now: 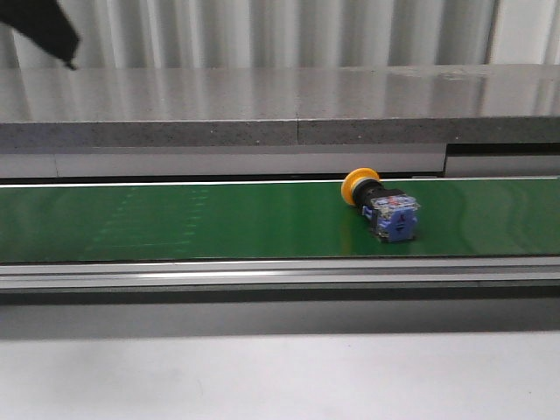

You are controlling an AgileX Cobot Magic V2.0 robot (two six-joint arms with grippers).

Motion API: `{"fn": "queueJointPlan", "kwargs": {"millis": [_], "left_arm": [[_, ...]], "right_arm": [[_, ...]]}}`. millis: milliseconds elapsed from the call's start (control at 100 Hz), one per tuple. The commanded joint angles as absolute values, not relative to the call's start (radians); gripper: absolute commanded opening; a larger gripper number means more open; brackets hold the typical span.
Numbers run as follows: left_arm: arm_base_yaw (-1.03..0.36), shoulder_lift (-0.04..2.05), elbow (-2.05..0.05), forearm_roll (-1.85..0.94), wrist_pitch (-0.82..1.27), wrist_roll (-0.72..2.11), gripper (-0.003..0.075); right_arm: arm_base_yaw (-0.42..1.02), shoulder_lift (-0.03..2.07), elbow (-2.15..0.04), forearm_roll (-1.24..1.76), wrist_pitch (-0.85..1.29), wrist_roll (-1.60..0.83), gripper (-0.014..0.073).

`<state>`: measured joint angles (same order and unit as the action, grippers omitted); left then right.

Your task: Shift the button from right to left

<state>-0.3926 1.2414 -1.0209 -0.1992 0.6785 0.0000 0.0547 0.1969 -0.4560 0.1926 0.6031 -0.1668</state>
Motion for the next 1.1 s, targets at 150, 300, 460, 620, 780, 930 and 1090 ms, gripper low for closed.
{"fn": "queueJointPlan", "kwargs": {"millis": [150,300,460,620,780,930,1090], "left_arm": [[-0.527,1.438,-1.231,-0.331,0.710,-0.033,0.0620],[-0.581,1.562,-1.351,-0.331,0.781,-0.069,0.0620],[-0.630,1.676,-1.454,-0.323,0.803,-0.126,0.0620],[-0.650,1.772,-1.530,-0.310,0.833,-0.200,0.0620],[-0.650,1.847,-1.578,-0.314,0.857,-0.245,0.0620],[-0.650,1.887,-1.618,-0.324,0.882,-0.251,0.0620],[-0.652,1.907,-1.653,-0.318,0.916,-0.279,0.0619]], "right_arm": [[0.056,0.206,-0.480,0.200,0.530,-0.179,-0.0067],[0.056,0.206,-0.480,0.200,0.530,-0.179,-0.0067],[0.056,0.206,-0.480,0.200,0.530,-0.179,-0.0067],[0.056,0.206,-0.480,0.200,0.530,-0.179,-0.0067],[0.056,0.206,-0.480,0.200,0.530,-0.179,-0.0067],[0.056,0.206,-0.480,0.200,0.530,-0.179,-0.0067],[0.056,0.206,-0.480,0.200,0.530,-0.179,-0.0067]]}}
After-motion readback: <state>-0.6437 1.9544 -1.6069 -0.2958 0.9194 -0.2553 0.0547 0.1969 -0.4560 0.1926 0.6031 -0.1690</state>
